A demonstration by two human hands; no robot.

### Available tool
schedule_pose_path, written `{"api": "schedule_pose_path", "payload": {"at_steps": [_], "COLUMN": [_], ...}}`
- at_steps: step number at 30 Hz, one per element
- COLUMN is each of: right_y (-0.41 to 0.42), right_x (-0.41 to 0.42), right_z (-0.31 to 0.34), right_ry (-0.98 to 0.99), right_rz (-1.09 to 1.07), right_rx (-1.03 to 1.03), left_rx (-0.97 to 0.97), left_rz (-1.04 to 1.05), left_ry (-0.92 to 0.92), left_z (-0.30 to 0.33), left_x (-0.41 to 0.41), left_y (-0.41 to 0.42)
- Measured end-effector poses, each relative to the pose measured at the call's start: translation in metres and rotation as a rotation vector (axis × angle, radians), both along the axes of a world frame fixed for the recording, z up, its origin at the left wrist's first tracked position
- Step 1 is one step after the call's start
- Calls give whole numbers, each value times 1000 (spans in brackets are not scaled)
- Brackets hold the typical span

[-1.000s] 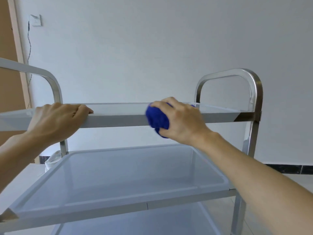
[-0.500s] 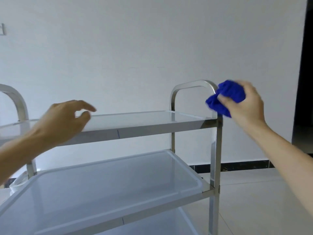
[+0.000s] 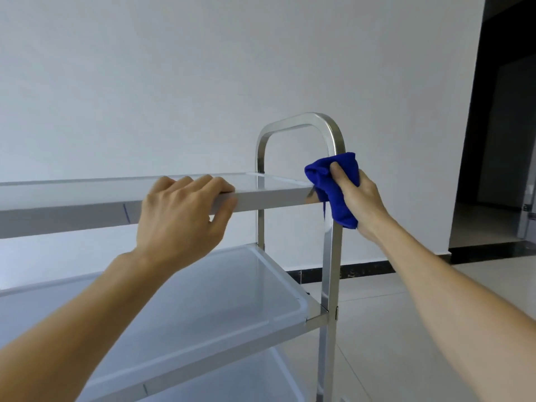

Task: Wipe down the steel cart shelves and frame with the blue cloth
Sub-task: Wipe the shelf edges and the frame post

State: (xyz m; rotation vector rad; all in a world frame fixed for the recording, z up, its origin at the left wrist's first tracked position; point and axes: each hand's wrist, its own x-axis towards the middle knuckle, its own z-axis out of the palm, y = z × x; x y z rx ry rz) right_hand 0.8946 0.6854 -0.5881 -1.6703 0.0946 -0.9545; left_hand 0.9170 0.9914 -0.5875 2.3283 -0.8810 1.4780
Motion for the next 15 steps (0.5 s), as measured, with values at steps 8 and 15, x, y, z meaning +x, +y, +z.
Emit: {"api": "schedule_pose_path", "payload": {"at_steps": [8,15], "right_y": [10,32], "right_x": [2,-9], "right_z": [-70,-158], "right_ry": [-97,68], "right_rz": [42,-46], "right_rx": [50,165], "left_rx": [-37,-53], "left_rz": [-6,-19], "left_ry": [-31,-22], "left_z": [-4,-4], "left_x": [11,10], "left_y": [0,2]}}
